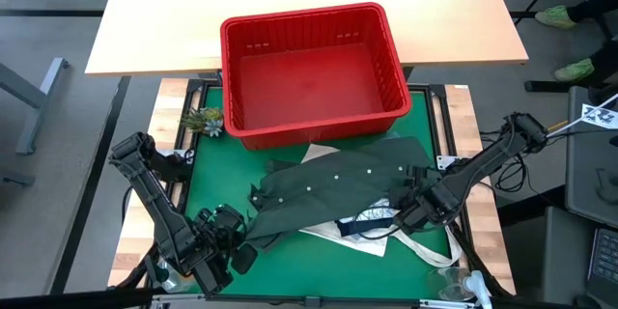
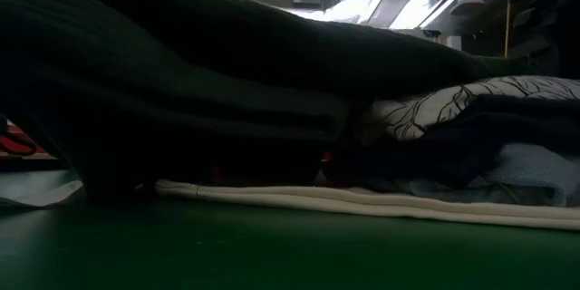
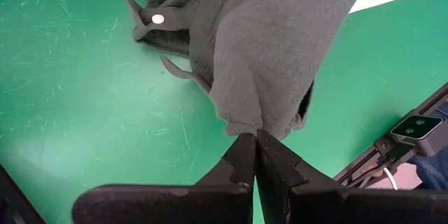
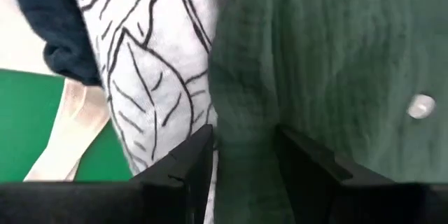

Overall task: Fold laundry
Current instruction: Fold the patterned white shirt

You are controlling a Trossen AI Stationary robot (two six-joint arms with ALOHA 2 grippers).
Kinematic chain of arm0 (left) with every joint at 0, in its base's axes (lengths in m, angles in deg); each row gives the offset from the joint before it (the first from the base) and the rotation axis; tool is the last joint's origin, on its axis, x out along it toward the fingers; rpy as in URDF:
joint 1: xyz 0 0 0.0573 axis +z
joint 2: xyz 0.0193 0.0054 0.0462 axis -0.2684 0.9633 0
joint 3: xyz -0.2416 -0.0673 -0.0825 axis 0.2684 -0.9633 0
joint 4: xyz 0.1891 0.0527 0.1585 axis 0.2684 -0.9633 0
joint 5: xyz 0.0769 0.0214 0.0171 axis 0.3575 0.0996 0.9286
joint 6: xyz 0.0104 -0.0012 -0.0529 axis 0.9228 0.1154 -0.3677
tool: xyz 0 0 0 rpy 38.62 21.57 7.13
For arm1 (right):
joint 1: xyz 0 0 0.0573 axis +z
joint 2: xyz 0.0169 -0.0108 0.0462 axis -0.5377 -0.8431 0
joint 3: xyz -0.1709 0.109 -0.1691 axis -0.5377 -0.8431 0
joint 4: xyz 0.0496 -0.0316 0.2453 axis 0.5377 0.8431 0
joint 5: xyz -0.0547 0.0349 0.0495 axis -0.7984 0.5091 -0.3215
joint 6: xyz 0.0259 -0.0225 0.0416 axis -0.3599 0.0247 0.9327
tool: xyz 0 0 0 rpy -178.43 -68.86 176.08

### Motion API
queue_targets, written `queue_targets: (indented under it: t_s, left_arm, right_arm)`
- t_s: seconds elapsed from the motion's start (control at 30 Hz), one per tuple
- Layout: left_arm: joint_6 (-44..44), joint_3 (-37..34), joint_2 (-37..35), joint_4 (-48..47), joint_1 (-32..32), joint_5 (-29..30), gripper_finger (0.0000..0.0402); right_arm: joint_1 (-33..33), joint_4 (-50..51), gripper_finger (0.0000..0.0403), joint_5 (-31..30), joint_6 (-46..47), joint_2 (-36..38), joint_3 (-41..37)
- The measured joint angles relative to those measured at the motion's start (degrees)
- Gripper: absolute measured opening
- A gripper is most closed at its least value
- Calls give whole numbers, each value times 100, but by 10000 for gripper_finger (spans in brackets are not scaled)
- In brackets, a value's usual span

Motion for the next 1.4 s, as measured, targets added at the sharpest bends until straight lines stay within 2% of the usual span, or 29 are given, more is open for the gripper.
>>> queue_targets:
  t_s: [0.23, 0.43, 0.57, 0.7, 0.87, 0.93, 1.07, 1.27, 1.4]
  left_arm:
    - [-1, 0, 0, -1, 0, 0, 0]
    - [1, 0, 0, 1, 0, 0, 0]
    - [5, 0, 0, 1, 0, 73, 0]
    - [6, 0, 0, 0, 0, 125, 0]
    - [6, 0, 0, -1, 0, 127, 0]
    - [-3, 0, 0, -8, 0, 139, 0]
    - [-36, 0, 0, -80, 4, 140, 0]
    - [-36, 0, 0, -97, 4, 140, 0]
    - [-36, 0, 0, -97, 4, 140, 0]
  right_arm:
    - [0, 365, 153, -239, -11, 7, 345]
    - [0, 356, 153, 63, -9, 7, 345]
    - [0, 356, 149, 47, -9, 7, 345]
    - [0, 354, 110, 15, -11, 7, 345]
    - [0, 357, 19, 0, -13, 5, 345]
    - [0, 398, 9, -125, -24, 4, 349]
    - [0, 913, 26, -866, -15, 0, 550]
    - [-120, 1613, 5, -2946, 455, 2, 824]
    - [-526, 1704, 12, -3386, 411, 2, 824]
